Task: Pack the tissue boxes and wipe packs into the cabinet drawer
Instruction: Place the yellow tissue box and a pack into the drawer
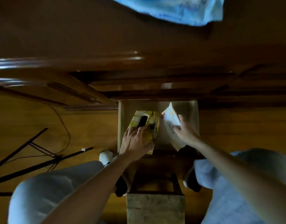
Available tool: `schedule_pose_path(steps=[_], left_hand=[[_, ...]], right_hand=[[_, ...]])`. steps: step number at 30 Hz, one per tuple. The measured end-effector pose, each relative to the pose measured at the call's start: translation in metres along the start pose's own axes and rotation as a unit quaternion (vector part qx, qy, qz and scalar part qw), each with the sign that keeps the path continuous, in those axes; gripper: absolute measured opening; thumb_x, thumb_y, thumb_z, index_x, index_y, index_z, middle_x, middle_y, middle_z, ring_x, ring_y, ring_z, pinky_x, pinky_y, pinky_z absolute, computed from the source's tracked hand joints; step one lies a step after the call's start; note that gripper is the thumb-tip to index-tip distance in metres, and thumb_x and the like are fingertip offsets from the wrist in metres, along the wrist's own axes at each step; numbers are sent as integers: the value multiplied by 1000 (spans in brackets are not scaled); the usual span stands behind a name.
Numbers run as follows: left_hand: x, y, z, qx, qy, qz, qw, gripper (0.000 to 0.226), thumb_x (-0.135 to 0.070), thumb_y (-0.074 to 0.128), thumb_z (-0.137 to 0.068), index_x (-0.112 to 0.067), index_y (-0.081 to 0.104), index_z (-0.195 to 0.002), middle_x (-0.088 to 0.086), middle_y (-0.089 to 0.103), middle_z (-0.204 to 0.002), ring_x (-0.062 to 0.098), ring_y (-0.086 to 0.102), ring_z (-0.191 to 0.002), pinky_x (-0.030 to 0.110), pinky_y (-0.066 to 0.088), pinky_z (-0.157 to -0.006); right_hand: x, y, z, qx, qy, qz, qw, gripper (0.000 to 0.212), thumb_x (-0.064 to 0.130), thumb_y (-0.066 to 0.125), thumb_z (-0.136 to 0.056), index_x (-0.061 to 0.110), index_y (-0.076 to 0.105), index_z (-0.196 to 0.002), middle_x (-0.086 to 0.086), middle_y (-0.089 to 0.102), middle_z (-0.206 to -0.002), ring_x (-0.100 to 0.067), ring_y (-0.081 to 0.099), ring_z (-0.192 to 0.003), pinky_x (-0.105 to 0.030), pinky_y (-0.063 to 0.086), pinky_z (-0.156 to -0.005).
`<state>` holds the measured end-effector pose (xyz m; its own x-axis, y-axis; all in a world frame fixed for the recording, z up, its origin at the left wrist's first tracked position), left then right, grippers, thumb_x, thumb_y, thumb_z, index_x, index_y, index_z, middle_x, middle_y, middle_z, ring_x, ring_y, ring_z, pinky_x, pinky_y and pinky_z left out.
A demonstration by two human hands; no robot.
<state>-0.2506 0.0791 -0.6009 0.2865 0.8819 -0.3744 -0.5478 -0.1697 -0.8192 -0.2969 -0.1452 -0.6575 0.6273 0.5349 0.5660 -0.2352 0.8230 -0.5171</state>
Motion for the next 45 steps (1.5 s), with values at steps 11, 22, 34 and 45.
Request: schedule_pose_path(steps=[11, 22, 34, 45], left_hand=[[18, 85, -41, -138, 133, -163, 968, 98, -96, 26, -74, -25, 52, -137, 1, 67, -123, 22, 58, -116, 39, 39, -99], [66, 101, 7, 55, -17, -167, 984, 65, -61, 24, -102, -26, 20, -157, 16, 39, -152, 34, 31, -143, 57, 20, -117], [80, 88, -14, -83, 14, -175, 981, 42, -51, 39, -100, -22, 66, -114, 5, 66, -107, 21, 62, -104, 36, 53, -88], [112, 142, -32, -15, 22, -200, 979, 96, -85, 20, -85, -33, -19, -155, 8, -11, -167, 27, -15, -152, 46, 3, -123]], right_hand=[[8, 51, -76, -37, -111, 164, 979, 59, 29, 50, -103, 23, 20, -153, -5, 64, -103, -17, 57, -58, -27, 36, -44], [8, 40, 14, -42, -125, 168, 977, 58, 22, 49, -100, 24, 25, -153, -3, 59, -114, -18, 59, -75, -33, 36, -58], [-65, 69, -55, -78, -14, 34, 996, 64, 32, 64, -95, 14, 37, -150, -11, 58, -139, -29, 61, -112, -40, 52, -85], [-36, 108, -58, -13, -111, 129, 985, 58, 48, 68, -92, 24, 46, -140, 0, 59, -130, -17, 66, -98, -34, 58, -77]])
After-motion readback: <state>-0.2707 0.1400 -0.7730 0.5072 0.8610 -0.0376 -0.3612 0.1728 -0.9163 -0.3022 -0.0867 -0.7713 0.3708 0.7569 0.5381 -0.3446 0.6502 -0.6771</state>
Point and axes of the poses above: each hand's wrist, its own z-axis away from the middle knuckle, its own y-axis out of the palm, x = y × z, the point moved 10 cm from there along -z, towards the middle knuckle
